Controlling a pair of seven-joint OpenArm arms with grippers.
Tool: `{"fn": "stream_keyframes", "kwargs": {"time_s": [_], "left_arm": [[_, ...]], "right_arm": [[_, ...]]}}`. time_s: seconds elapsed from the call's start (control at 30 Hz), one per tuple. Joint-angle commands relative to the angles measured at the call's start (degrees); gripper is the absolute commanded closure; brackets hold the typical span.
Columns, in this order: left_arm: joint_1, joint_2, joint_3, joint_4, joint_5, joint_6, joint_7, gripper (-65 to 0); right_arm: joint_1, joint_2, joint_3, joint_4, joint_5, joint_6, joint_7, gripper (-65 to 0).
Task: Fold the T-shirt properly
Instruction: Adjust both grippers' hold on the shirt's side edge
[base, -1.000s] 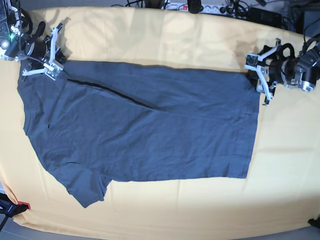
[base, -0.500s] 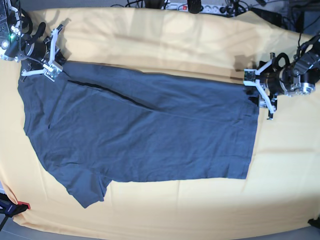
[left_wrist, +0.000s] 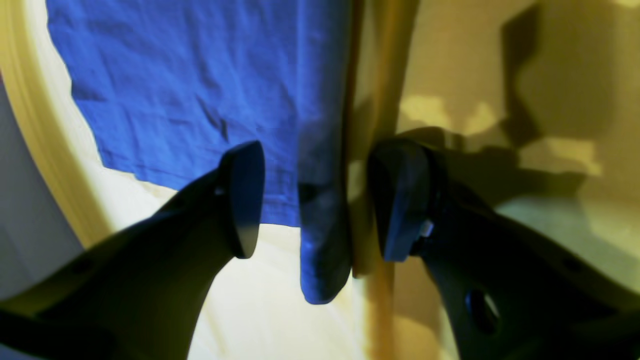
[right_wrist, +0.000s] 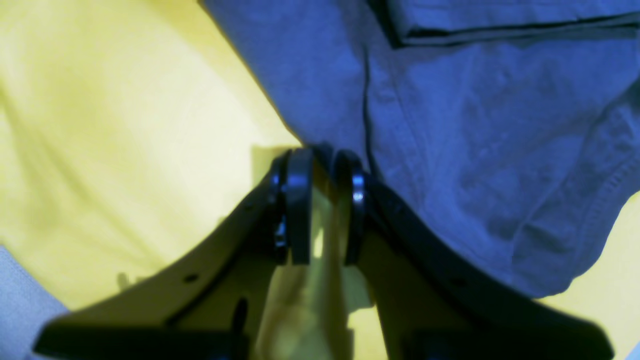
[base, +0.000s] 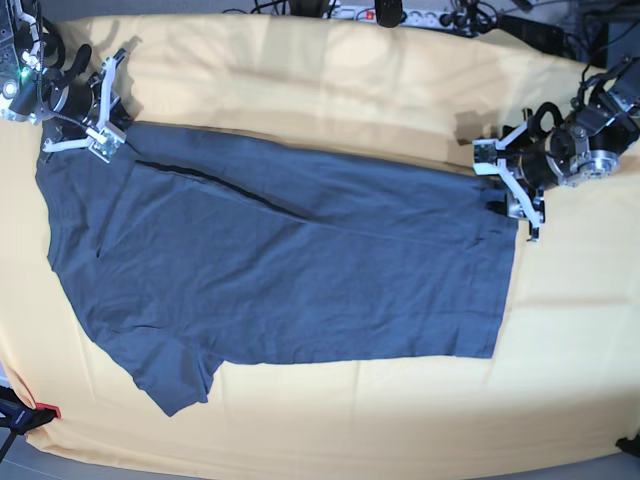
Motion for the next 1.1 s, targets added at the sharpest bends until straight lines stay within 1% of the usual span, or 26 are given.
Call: {"fn": "stream_keyframes", "kwargs": {"time_s": [0.0,0.1,0.2,0.27,0.33,0.47,0.53,0.6,0.63,0.7,0.73,0.77,0.93,0.97,1.03,1.07], "left_arm": [[-0.98,-1.16,-0.72,0.76,0.26,1.36,0.02,-35.8],[-0.98,-1.16,-0.72,0.76,0.26,2.29,1.31,-35.8],[-1.01,-1.16,-0.72,0.72,0.35,2.29,2.36,-35.8],[-1.11,-1.16,-0.72,0.72,2.14,3.93,2.78,-35.8],[-1.11,-1.16,-0.72,0.74,2.6,6.19,2.8,-35.8],[-1.09,-1.16,-0.72,0.74,2.56,5.64,2.84,-35.3],[-1.09,-1.16,-0.72,0.74,2.01,3.37,2.82,-31.1],[-1.09,-1.16,-0.72,0.72,0.24,0.98,2.8,-24.4],[-1.09,-1.14,-0.72,0.74,-0.09,0.42,2.8,-19.2],[-1.11,-1.16,-0.72,0.74,0.02,0.5,2.82,-7.0],[-1.14,-1.16,-0.72,0.74,0.07,0.5,2.82,-2.5],[-1.14,-1.16,-0.72,0.74,0.26,0.5,2.82,-0.2],[-1.11,-1.16,-0.72,0.74,0.74,0.5,2.82,0.0],[-1.11,-1.16,-0.72,0.74,1.22,0.5,2.82,0.0],[-1.11,-1.25,-0.72,0.74,1.55,0.5,2.82,0.0],[-1.11,-1.33,-0.72,0.74,1.51,0.46,2.82,0.0]], "right_arm": [[0.26,1.01,0.55,0.72,0.42,-0.04,0.87,-12.5],[0.26,1.01,0.55,0.72,0.42,-0.04,0.87,-12.5],[0.26,1.01,0.55,0.72,0.42,-0.04,0.9,-12.5],[0.26,1.01,0.55,0.72,0.39,-0.04,0.87,-12.5],[0.26,1.01,0.55,0.72,0.42,-0.04,0.87,-12.5],[0.26,1.01,0.55,0.72,0.42,-0.07,0.87,-12.5],[0.26,1.01,0.55,0.72,0.42,-0.04,0.9,-12.5],[0.26,1.01,0.55,0.72,0.42,-0.07,0.87,-12.5],[0.26,1.01,0.55,0.72,0.42,-0.07,0.85,-12.5],[0.26,1.01,0.55,0.72,0.42,-0.07,0.87,-12.4],[0.26,1.01,0.55,0.72,0.42,-0.07,0.9,-12.5],[0.26,1.01,0.55,0.72,0.42,-0.07,0.87,-12.5],[0.26,1.01,0.55,0.72,0.22,-0.31,0.87,-12.4],[0.26,1.01,0.55,0.72,-1.05,-1.11,0.87,-12.5],[0.26,1.01,0.55,0.72,-6.08,-4.33,0.87,-13.6],[0.24,1.01,0.55,0.72,-8.81,-5.51,0.85,-17.9]]}}
